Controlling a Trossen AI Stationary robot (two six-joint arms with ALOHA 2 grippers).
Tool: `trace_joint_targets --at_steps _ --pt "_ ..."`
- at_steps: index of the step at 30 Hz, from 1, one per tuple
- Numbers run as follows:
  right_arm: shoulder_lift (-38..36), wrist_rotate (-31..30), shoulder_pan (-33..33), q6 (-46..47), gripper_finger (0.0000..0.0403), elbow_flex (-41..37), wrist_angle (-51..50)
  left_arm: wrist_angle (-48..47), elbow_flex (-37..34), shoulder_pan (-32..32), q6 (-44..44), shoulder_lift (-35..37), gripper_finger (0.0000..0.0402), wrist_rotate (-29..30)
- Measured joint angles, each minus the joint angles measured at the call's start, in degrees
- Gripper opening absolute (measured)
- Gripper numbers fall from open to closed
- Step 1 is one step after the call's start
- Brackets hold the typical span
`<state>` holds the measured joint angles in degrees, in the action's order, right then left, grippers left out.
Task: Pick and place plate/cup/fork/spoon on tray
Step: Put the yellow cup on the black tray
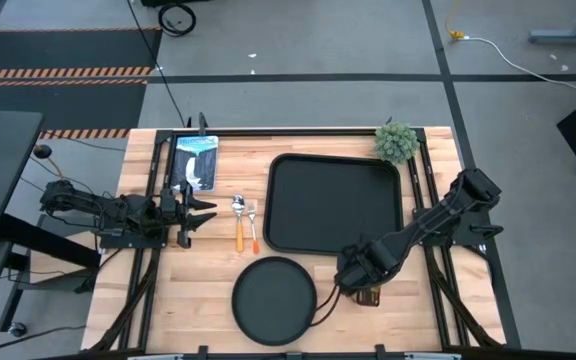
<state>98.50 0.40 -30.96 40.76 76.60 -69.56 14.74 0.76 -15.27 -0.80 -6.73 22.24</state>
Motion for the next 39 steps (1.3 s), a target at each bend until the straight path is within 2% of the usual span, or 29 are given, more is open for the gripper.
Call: trace_joint_targets --at_steps 4,12,21,25,31,39 --pt "-0.6 0.3 1.1 -1.7 0.0027 -0.1 -4.1 0.0 0.0 0.0 0.0 0.0 0.0117 0.0" --pt "-8.4 2.3 4.0 -5.9 0.0011 -0.1 -4.4 0.0 0.0 0.0 0.0 0.0 0.0117 0.0" --pt "-18.8 -6.2 12.5 -10.4 0.0012 -0.1 -10.8 0.0 0.0 0.0 0.0 0.0 0.0117 0.0" --pt "-22.0 -8.7 20.6 -16.5 0.0012 -0.1 -12.9 0.0 0.0 0.0 0.0 0.0 0.0117 0.0" --pt "-24.9 -8.9 37.1 -27.5 0.0012 -0.1 -12.7 0.0 0.0 0.0 0.0 0.0 0.0117 0.0" --pt "-24.4 -7.6 57.9 -39.1 0.0012 -0.1 -12.2 0.0 0.0 0.0 0.0 0.0 0.0117 0.0"
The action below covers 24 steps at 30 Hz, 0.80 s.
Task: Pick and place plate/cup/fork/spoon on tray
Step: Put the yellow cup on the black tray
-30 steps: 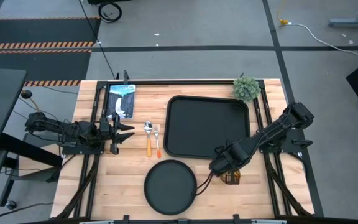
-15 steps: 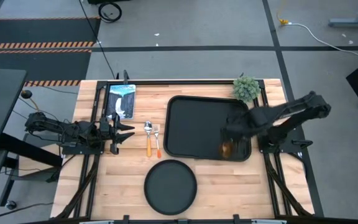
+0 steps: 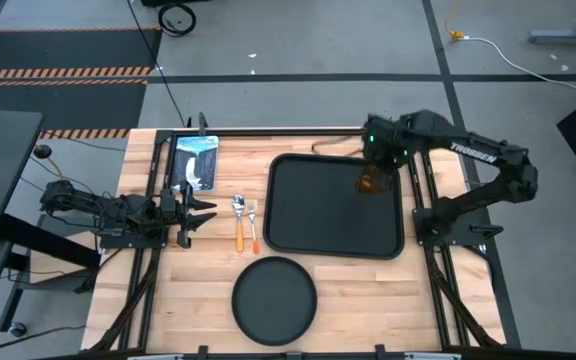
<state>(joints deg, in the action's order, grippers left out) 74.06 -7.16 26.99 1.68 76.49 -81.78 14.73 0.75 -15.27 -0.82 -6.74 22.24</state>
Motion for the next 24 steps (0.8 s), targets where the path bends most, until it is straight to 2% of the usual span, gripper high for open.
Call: trace_joint_targets --at_steps 4,9,24 --pt "1.8 0.7 8.3 -4.2 0.0012 -0.1 0.4 0.0 0.0 0.0 0.0 0.0 0.0117 0.0" --pt "2.9 1.2 16.6 -8.1 0.0013 -4.4 3.7 0.0 0.0 0.0 0.0 0.0 0.0117 0.0" --pt "2.8 8.5 29.6 -15.4 0.0015 -16.3 15.2 0.0 0.0 0.0 0.0 0.0 0.0117 0.0"
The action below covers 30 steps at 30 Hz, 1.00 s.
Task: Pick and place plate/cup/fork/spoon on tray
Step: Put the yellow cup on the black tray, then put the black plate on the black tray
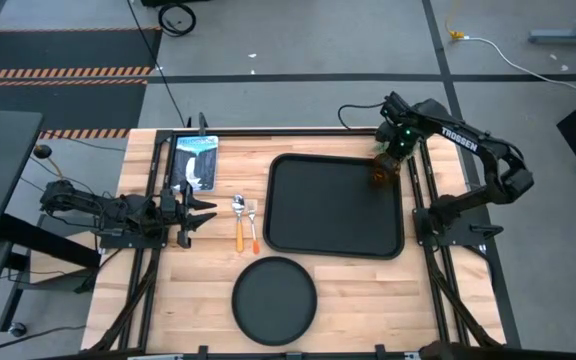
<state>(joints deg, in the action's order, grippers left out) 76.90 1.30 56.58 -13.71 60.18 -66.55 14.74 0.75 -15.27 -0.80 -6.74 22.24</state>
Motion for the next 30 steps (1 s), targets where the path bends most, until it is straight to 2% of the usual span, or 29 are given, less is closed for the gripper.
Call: trace_joint_targets --at_steps 9,20,25,30 --pt "0.0 1.8 2.5 -0.5 0.003 -1.0 0.7 0.0 0.0 0.0 0.0 0.0 0.0117 0.0" --pt "0.0 -1.1 1.4 0.8 0.0118 -0.6 0.5 0.0 0.0 0.0 0.0 0.0 0.0117 0.0" --pt "0.0 -4.4 -0.3 3.1 0.0155 3.4 -2.7 0.0 0.0 0.0 0.0 0.0 0.0117 0.0" --pt "-0.1 -3.2 -4.0 5.9 0.0177 7.8 -4.2 0.0 0.0 0.0 0.0 0.0 0.0117 0.0"
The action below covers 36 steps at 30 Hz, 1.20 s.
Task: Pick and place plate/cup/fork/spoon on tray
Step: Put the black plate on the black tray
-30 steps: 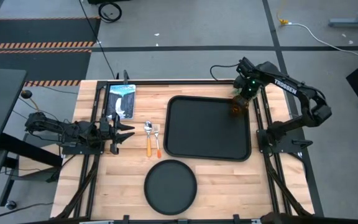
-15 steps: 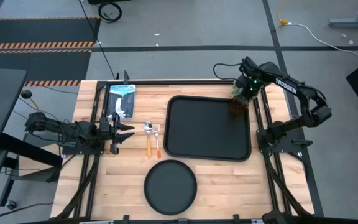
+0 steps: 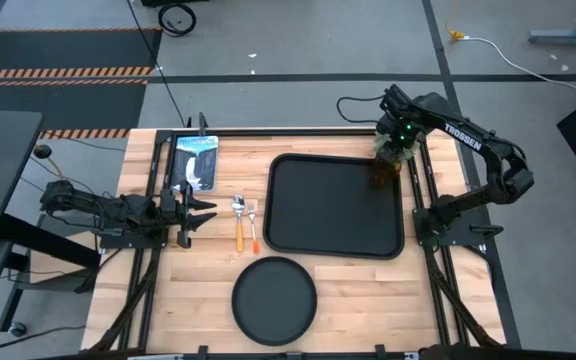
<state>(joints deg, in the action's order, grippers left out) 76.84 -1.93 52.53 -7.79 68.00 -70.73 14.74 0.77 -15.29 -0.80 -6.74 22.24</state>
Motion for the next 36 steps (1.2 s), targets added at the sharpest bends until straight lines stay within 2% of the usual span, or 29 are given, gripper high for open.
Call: trace_joint_targets --at_steps 7,15,23,31,36 --pt "0.0 4.5 -10.8 3.5 0.018 1.5 6.6 0.0 0.0 0.0 0.0 0.0 0.0117 0.0" --pt "0.9 4.9 -27.5 9.4 0.0178 1.5 19.6 0.0 0.0 0.0 0.0 0.0 0.0117 0.0" --pt "11.1 6.6 -42.0 18.1 0.0172 1.5 27.9 0.0 0.0 0.0 0.0 0.0 0.0117 0.0" --pt "20.7 15.0 -52.8 28.9 0.0172 1.5 39.0 0.0 0.0 0.0 0.0 0.0 0.0117 0.0" --pt "24.0 15.0 -59.5 35.9 0.0172 1.5 42.2 0.0 0.0 0.0 0.0 0.0 0.0117 0.0"
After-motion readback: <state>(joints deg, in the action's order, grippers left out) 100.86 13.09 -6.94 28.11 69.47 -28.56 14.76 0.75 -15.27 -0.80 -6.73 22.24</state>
